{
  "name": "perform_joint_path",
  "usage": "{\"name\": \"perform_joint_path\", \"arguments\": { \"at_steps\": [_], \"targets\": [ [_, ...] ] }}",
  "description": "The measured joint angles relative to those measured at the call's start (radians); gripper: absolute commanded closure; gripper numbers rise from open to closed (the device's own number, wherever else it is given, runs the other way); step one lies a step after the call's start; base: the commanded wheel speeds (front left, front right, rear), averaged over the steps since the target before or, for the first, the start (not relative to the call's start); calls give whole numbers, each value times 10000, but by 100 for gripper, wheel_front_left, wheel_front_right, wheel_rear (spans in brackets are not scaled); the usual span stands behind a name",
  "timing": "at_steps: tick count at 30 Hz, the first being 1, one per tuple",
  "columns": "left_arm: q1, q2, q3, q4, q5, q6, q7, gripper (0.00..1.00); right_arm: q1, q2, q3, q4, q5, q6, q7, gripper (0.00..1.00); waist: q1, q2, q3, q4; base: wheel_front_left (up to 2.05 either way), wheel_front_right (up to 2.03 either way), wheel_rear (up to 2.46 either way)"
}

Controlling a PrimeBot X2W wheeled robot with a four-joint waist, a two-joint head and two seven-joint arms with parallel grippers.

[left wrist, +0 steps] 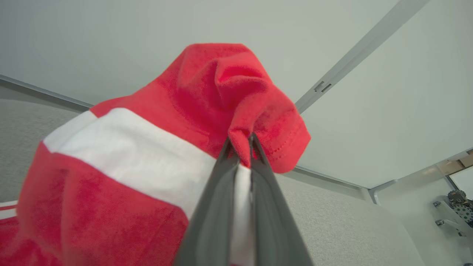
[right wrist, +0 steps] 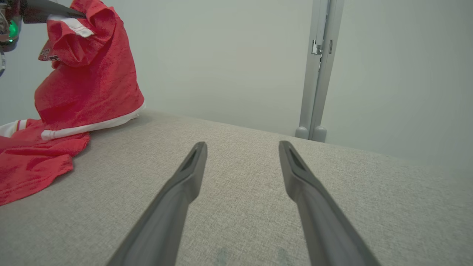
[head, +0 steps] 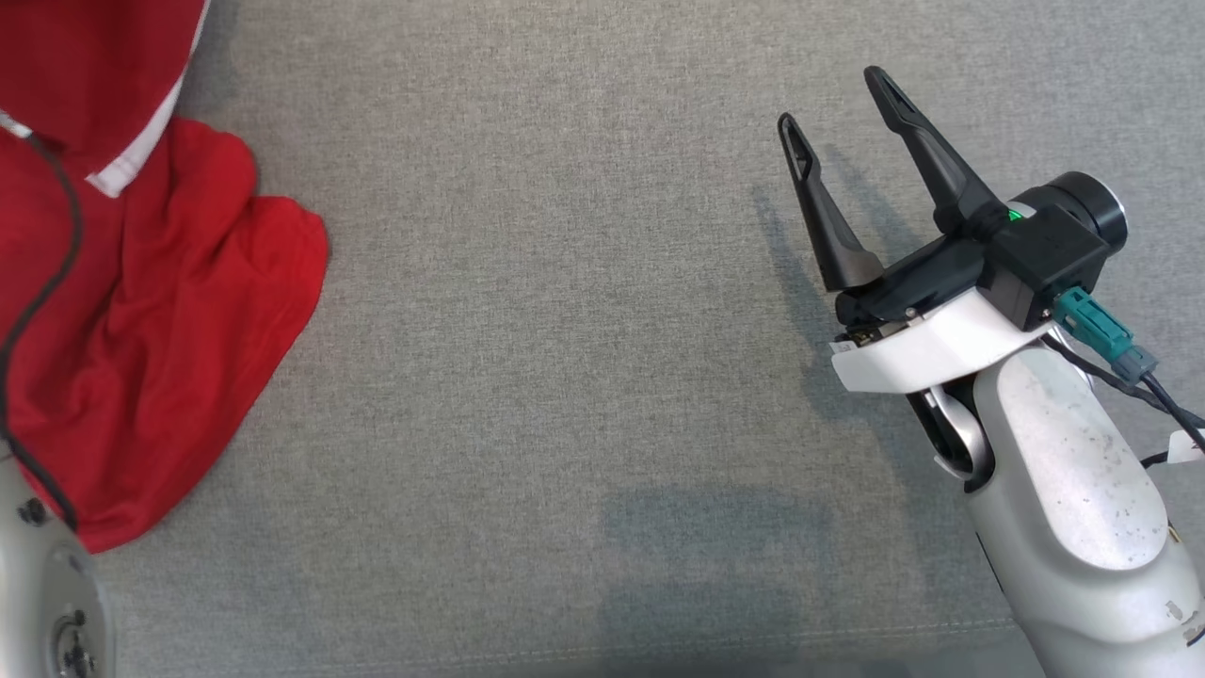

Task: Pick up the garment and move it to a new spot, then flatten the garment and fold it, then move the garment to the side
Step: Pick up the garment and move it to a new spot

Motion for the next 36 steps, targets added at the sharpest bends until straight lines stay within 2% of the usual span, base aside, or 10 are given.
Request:
{"name": "perform_joint_path", "arguments": {
  "at_steps": [9, 15, 19, 24, 26, 29, 31, 34, 35, 36],
  "targets": [
    [165, -1208, -1154, -186, -604, -299, 637, 100, 411, 301, -50, 84, 205, -2, 0, 0, 0, 0, -819, -341, 0, 0, 0],
    [1314, -1985, -2203, -257, -991, -374, 1160, 100, 939, 416, -148, 81, 326, -109, 0, 0, 0, 0, -1410, -914, 0, 0, 0],
    [2494, -2040, -3112, -251, -1080, -376, 1323, 100, 1507, 529, -337, 6, 445, -337, 0, 0, 0, 0, -1760, -1417, 0, 0, 0],
    [3504, -1837, -4136, -270, -1208, -366, 826, 100, 2281, 598, -579, -274, 598, -571, 0, 0, -1, 1, -2150, -2109, 0, 0, 0],
    [3760, -1657, -5005, -343, -1891, -226, 372, 99, 2526, 612, -614, -470, 598, -729, 0, 0, -1, 0, -2279, -2403, 0, 0, 0],
    [4160, -1618, -6266, -474, -2564, 153, -188, 85, 2825, 642, -679, -836, 617, -899, 0, 0, -1, 1, -2437, -2850, 0, 0, 0],
    [4421, -1616, -7089, -596, -2888, 370, -514, 79, 3026, 648, -717, -1016, 715, -1001, 0, 0, -1, 1, -2519, -3149, 0, 0, 0],
    [4547, -1580, -8165, -817, -2859, 571, -1064, 57, 3356, 688, -692, -1214, 878, -1126, 0, 0, -1, 1, -2608, -3604, 0, 0, 0],
    [4537, -1578, -8429, -915, -2769, 681, -1298, 39, 3453, 696, -658, -1256, 936, -1152, 0, 0, -1, 0, -2630, -3758, 0, 0, 0],
    [4530, -1578, -8608, -955, -2734, 821, -1511, 0, 3526, 702, -604, -1266, 970, -1156, 0, 0, -1, 0, -2648, -3906, 0, 0, 0]
  ]
}}
